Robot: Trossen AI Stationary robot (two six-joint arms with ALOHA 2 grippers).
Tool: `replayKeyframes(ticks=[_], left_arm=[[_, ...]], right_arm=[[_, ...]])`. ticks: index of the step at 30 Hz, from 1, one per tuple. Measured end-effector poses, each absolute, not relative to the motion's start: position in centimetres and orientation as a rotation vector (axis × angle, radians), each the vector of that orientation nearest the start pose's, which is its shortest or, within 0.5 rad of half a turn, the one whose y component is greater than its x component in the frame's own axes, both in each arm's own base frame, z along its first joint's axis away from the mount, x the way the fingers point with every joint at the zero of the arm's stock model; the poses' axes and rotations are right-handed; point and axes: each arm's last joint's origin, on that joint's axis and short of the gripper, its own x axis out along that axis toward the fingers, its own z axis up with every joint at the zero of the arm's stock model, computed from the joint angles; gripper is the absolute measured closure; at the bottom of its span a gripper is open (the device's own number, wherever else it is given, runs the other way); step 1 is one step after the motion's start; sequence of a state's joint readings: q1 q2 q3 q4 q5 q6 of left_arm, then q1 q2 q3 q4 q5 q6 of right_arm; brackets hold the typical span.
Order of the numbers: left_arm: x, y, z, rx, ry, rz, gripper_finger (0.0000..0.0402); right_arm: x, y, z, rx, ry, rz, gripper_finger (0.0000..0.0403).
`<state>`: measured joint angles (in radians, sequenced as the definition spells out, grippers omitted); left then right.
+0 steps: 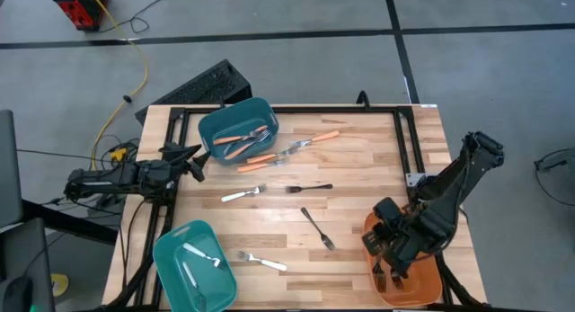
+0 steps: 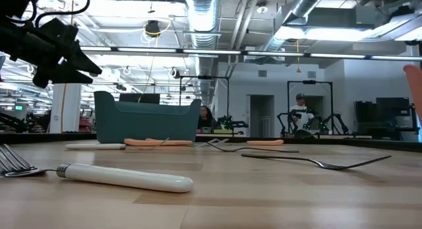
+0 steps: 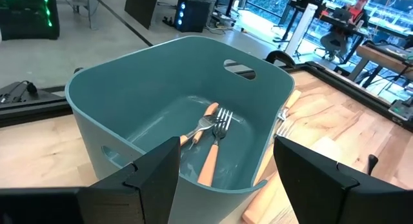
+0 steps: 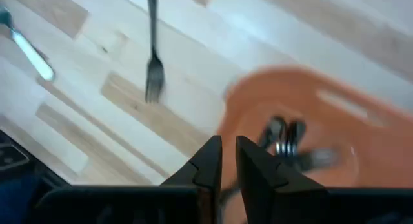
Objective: Sort silverware by color (type)
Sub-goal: Put the black fork into the orange bin
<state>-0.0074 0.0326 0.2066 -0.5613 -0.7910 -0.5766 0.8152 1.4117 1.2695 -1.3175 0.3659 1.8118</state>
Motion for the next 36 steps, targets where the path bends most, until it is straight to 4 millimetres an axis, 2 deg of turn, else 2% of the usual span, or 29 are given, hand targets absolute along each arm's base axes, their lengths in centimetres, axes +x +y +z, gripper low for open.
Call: replayKeyframes(ticks=[7,13,21,26,31,36], left_arm=[[6.9,2.0,18.0,-0.397,0.127,0.851,0.0167],[6.9,2.0,18.0,-0.397,0.127,0.851,0.0167],[6.9,2.0,18.0,-0.403,0.135,0.83,0.0167],[6.9,2.0,18.0,-0.404,0.135,0.829,0.0167],[6.9,2.0,18.0,-0.404,0.136,0.828,0.0167],[6.9,2.0,18.0,-0.404,0.136,0.828,0.0167]], right_arm=[[20.1,14.8,29.7,0.684,1.015,-0.641,0.033],[23.2,12.1,30.1,0.653,0.926,-0.6,0.033],[26.7,8.3,31.1,0.377,0.793,-0.482,0.033],[28.1,7.1,31.8,0.272,0.711,-0.414,0.033],[28.7,6.6,32.3,0.225,0.666,-0.388,0.0328],[28.8,6.5,32.2,0.228,0.656,-0.389,0.0294]])
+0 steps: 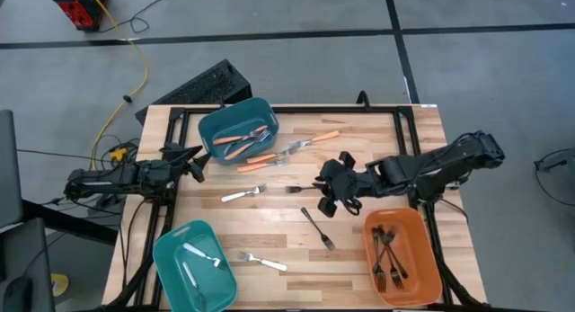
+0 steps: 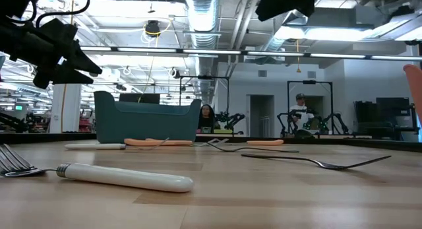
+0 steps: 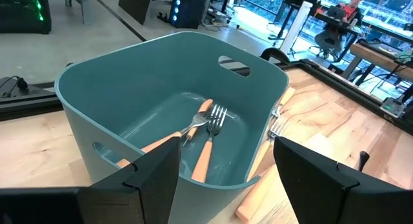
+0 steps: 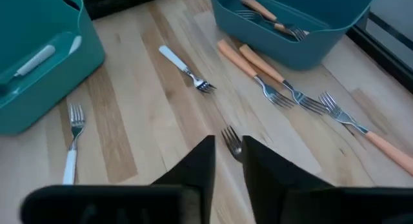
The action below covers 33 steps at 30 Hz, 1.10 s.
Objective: Sort silverware by color (type)
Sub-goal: Put the black fork into the orange bin
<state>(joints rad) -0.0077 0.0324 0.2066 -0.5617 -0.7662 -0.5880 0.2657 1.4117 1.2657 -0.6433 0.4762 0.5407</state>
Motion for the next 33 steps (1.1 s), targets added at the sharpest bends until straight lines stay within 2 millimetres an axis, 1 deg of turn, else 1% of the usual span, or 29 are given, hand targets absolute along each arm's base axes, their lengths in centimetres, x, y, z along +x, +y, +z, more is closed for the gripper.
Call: replayKeyframes(ticks=[6,10,12,15,18,20,21,23,26,28,30,33], left_arm=[[6.9,2.0,18.0,-0.404,0.135,0.829,0.0167],[6.9,2.0,18.0,-0.404,0.135,0.828,0.0167],[6.9,2.0,18.0,-0.404,0.135,0.829,0.0167],[6.9,2.0,18.0,-0.409,0.132,0.829,0.0167],[6.9,2.0,18.1,-0.417,0.125,0.828,0.0167],[7.0,2.0,18.1,-0.418,0.12,0.828,0.0167],[7.0,2.0,18.1,-0.418,0.119,0.829,0.0167],[7.0,2.0,18.2,-0.421,0.11,0.832,0.0167],[7.0,2.0,18.2,-0.421,0.107,0.83,0.0167],[7.1,2.0,18.3,-0.424,0.099,0.826,0.0167],[7.1,2.0,18.3,-0.423,0.102,0.826,0.0167],[7.1,2.0,18.2,-0.414,0.108,0.828,0.0167]], right_arm=[[28.8,6.5,30.5,0.223,0.669,-0.39,0.0215],[29.2,6.2,29.6,0.242,0.637,-0.392,0.0186],[29.4,6.0,29.2,0.258,0.608,-0.394,0.0182],[29.8,5.7,29.4,0.282,0.562,-0.396,0.0182],[31.0,5.5,29.0,0.275,0.529,-0.396,0.0185],[32.0,5.7,27.9,0.239,0.542,-0.386,0.0186],[32.6,5.7,27.7,0.232,0.521,-0.381,0.0186],[33.4,5.7,26.4,0.18,0.556,-0.38,0.0186],[34.9,5.5,24.6,0.152,0.6,-0.396,0.0186],[35.2,5.1,23.3,0.114,0.682,-0.417,0.0186],[35.4,4.6,22.6,0.093,0.738,-0.437,0.0186],[35.2,3.7,21.6,0.061,0.839,-0.469,0.0186]])
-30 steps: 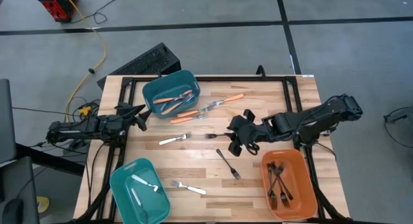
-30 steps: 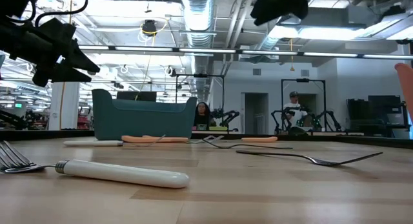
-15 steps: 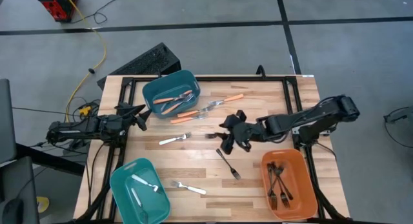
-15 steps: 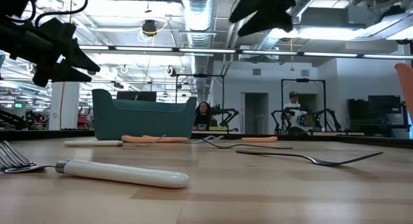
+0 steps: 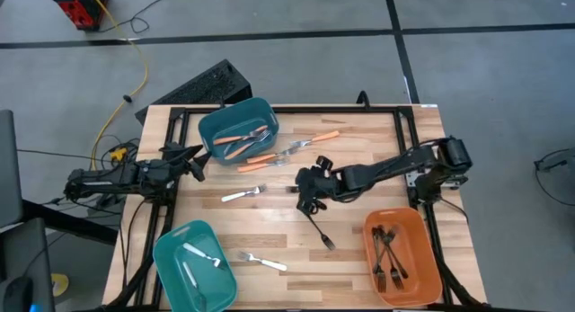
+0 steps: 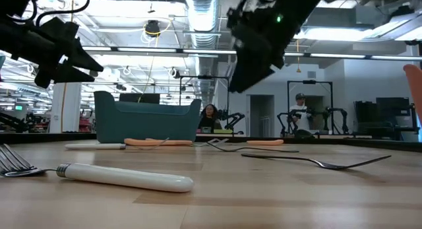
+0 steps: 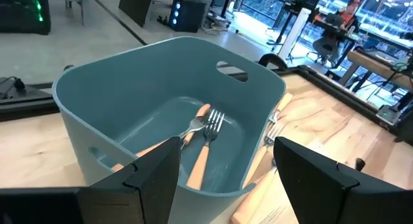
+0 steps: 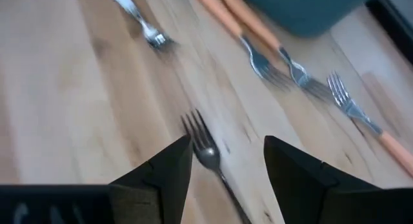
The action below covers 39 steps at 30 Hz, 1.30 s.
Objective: Sort silverware by color (type)
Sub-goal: Put the black fork into the orange bin
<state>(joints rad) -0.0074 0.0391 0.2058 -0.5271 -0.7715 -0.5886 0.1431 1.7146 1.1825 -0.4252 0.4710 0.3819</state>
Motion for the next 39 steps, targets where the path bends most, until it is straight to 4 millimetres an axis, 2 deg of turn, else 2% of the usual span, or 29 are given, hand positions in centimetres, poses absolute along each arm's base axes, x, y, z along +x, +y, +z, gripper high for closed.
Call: replayKeyframes(ticks=[3,8,16,24,31,34,39], left_arm=[[7.1,2.0,18.3,-0.413,0.102,0.833,0.0167],[7.1,2.0,18.3,-0.408,0.099,0.844,0.0167],[7.1,2.0,18.3,-0.41,0.102,0.837,0.0167],[7.1,2.0,18.3,-0.411,0.102,0.837,0.0167],[7.1,2.0,18.3,-0.411,0.103,0.836,0.0167],[7.1,2.0,18.3,-0.412,0.103,0.836,0.0167],[7.1,2.0,18.3,-0.412,0.102,0.838,0.0167]], right_arm=[[35.1,2.8,21.1,0.025,0.905,-0.449,0.0186],[35.2,1.3,20.9,-0.007,0.972,-0.297,0.0186],[35.3,-1.1,20.9,-0.005,0.999,-0.144,0.0186],[35.6,-1.6,21.1,-0.043,0.967,-0.127,0.0186],[36.8,-1.6,17.3,-0.063,1.065,-0.109,0.0186],[36.6,-1.6,15.8,-0.063,1.144,-0.106,0.0186],[36.6,-1.8,14.9,-0.063,1.177,-0.105,0.0186]])
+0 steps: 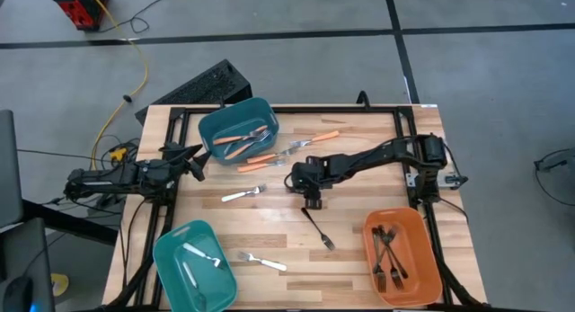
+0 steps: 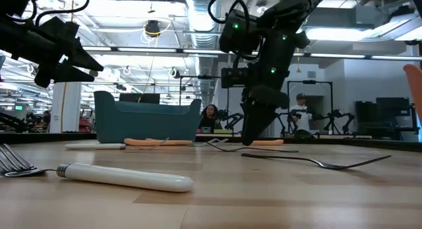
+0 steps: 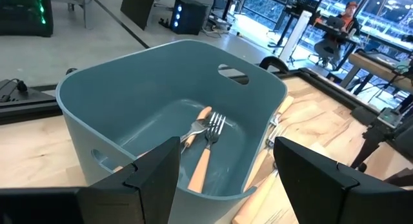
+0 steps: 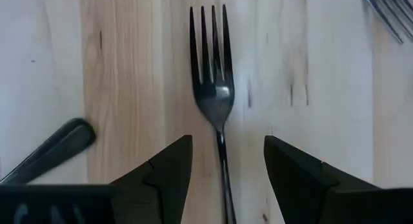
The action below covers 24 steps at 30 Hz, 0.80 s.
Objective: Sort silverware by color (type)
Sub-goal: Put the black fork into the orange bin
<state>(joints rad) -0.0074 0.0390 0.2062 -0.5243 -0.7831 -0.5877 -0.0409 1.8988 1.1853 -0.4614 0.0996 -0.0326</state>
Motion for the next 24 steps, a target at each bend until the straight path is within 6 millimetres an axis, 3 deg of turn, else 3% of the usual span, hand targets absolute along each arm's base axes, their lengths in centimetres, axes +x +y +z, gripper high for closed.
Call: replayKeyframes(ticks=[15,24], left_arm=[[7.0,2.0,18.3,-0.41,0.098,0.846,0.0167],[7.0,2.0,18.3,-0.41,0.098,0.846,0.0167]], right_arm=[[36.8,-4.1,12.9,0.037,1.23,-0.072,0.0197],[36.5,-4.2,12.7,0.008,1.267,-0.091,0.0293]])
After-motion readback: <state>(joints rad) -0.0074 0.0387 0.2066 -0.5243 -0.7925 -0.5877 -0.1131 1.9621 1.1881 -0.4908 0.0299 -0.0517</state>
